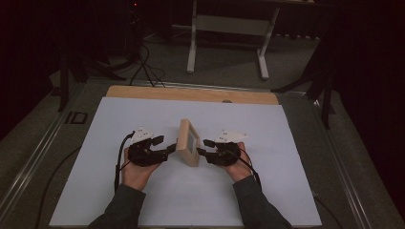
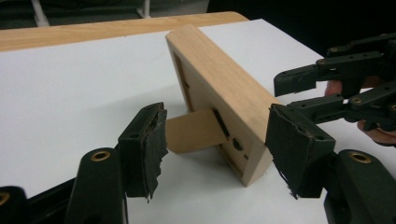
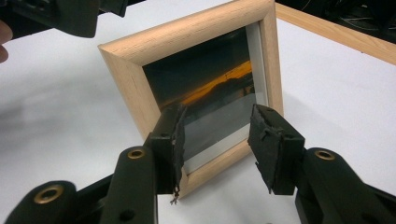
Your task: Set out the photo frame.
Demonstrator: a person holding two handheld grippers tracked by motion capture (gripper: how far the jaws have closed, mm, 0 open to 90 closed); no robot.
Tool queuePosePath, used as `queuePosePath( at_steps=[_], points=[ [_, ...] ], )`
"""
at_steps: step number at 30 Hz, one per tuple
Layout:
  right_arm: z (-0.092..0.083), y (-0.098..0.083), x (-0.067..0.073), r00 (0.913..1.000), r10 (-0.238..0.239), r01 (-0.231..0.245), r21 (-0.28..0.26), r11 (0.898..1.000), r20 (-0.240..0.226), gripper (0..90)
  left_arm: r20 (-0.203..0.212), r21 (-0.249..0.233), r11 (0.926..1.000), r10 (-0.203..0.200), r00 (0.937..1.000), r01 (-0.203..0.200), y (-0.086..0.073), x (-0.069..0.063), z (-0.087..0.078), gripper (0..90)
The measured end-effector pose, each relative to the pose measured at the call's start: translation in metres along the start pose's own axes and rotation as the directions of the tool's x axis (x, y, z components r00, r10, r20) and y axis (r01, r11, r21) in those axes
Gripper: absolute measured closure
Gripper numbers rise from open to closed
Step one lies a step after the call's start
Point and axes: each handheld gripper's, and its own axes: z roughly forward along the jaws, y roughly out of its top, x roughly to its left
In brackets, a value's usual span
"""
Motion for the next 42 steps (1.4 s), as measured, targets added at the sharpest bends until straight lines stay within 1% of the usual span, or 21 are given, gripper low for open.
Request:
queuePosePath(
  at_steps=[4,12,18,23,28,31,33,42],
  points=[
    [-0.001,0.0,-0.001,1.0,0.002,-0.002,0.0,1.0,0.003,54.6,0.02,-0.005,1.0,-0.002,0.9998,0.002,0.001,-0.003,0.001,37.0],
    [-0.002,0.0,-0.002,0.9999,-0.002,0.002,0.003,1.0,0.012,53.8,0.038,-0.006,0.9999,-0.008,0.9992,0.009,0.003,-0.008,0.004,36.3],
    [-0.002,0.0,-0.003,0.9999,-0.003,0.003,0.002,1.0,0.014,53.5,0.052,0.004,1.0,0.007,0.9986,-0.007,0.004,-0.013,0.01,35.8],
    [-0.003,0.0,-0.003,0.9999,-0.003,0.003,0.002,1.0,0.013,53.4,0.057,0.022,0.9995,0.021,0.9982,-0.023,0.004,-0.018,0.017,35.4],
    [-0.003,0.0,-0.003,0.9999,-0.004,0.004,0.003,1.0,0.013,53.3,0.049,0.037,0.9986,0.035,0.9982,-0.037,0.003,-0.023,0.024,34.7],
    [-0.003,0.0,-0.003,0.9999,-0.003,0.003,0.003,1.0,0.014,53.3,0.043,0.051,0.9982,0.03,0.9986,-0.032,0.003,-0.023,0.029,34.8],
    [-0.003,0.0,-0.004,0.9999,-0.001,0.001,0.002,1.0,0.017,53.3,0.046,0.06,0.9978,0.026,0.9986,-0.028,0.002,-0.023,0.032,35.0],
    [-0.003,0.0,-0.004,0.9998,-0.001,0.001,0.0,1.0,0.02,53.0,0.041,0.082,0.9966,-0.001,0.9992,-0.003,0.0,-0.023,0.043,35.9]
  ],
)
